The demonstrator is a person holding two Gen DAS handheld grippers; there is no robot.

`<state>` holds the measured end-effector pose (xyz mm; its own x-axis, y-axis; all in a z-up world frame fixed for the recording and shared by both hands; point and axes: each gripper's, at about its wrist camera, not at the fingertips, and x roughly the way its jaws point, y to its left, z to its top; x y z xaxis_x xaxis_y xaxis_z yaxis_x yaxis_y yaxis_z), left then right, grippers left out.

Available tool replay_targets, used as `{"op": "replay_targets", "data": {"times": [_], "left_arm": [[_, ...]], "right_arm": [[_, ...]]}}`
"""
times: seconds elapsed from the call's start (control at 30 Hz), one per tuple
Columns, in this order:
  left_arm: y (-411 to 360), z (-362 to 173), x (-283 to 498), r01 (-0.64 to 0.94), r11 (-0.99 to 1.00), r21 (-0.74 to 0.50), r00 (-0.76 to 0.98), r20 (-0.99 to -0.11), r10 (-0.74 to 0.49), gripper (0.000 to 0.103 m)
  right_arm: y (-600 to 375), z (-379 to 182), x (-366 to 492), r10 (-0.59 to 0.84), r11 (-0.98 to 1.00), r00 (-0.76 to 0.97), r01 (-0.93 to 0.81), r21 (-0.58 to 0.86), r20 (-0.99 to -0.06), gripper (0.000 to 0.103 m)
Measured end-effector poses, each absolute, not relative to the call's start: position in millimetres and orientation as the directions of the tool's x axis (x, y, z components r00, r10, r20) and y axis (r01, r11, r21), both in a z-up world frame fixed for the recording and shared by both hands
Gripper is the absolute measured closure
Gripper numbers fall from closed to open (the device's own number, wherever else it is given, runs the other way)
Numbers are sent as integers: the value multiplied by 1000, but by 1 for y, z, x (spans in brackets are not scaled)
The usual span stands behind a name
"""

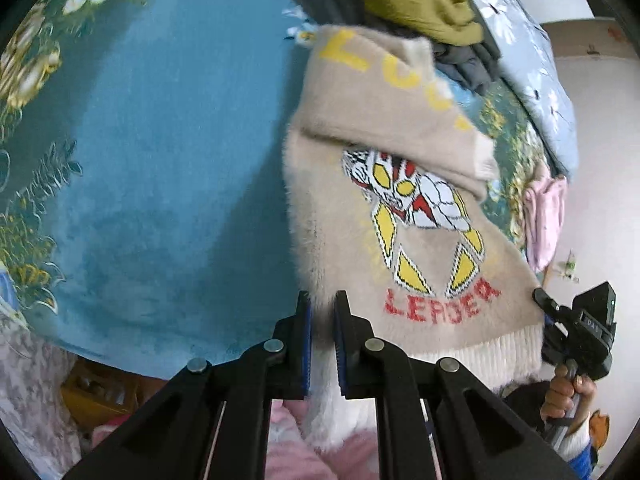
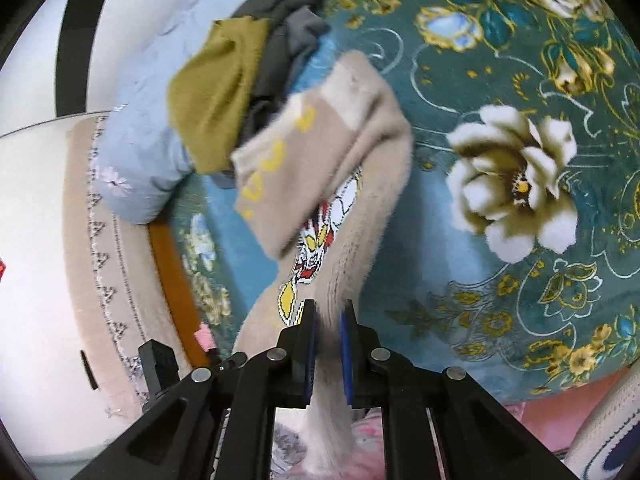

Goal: Fold clothes

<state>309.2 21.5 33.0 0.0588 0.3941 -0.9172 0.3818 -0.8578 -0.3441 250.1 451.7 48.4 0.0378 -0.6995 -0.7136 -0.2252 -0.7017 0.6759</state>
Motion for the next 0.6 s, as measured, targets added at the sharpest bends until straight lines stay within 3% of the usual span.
{"op": "replay_targets", "data": {"times": [0.17, 0.37, 0.6], "left_arm": [[29, 41, 346, 349, -868, -353, 130, -899, 418, 93], [23, 39, 371, 470, -811, -349, 207, -850, 485, 93], [25, 29, 332, 556, -756, -345, 160, -848, 505, 93]], "right_arm": [[442, 61, 275, -701, -707, 85, -219, 673, -709, 92], [452, 29, 302, -693, -709, 146, -317, 630, -706, 92], [449, 12, 273, -689, -706, 146, -355, 613, -709, 92]]}}
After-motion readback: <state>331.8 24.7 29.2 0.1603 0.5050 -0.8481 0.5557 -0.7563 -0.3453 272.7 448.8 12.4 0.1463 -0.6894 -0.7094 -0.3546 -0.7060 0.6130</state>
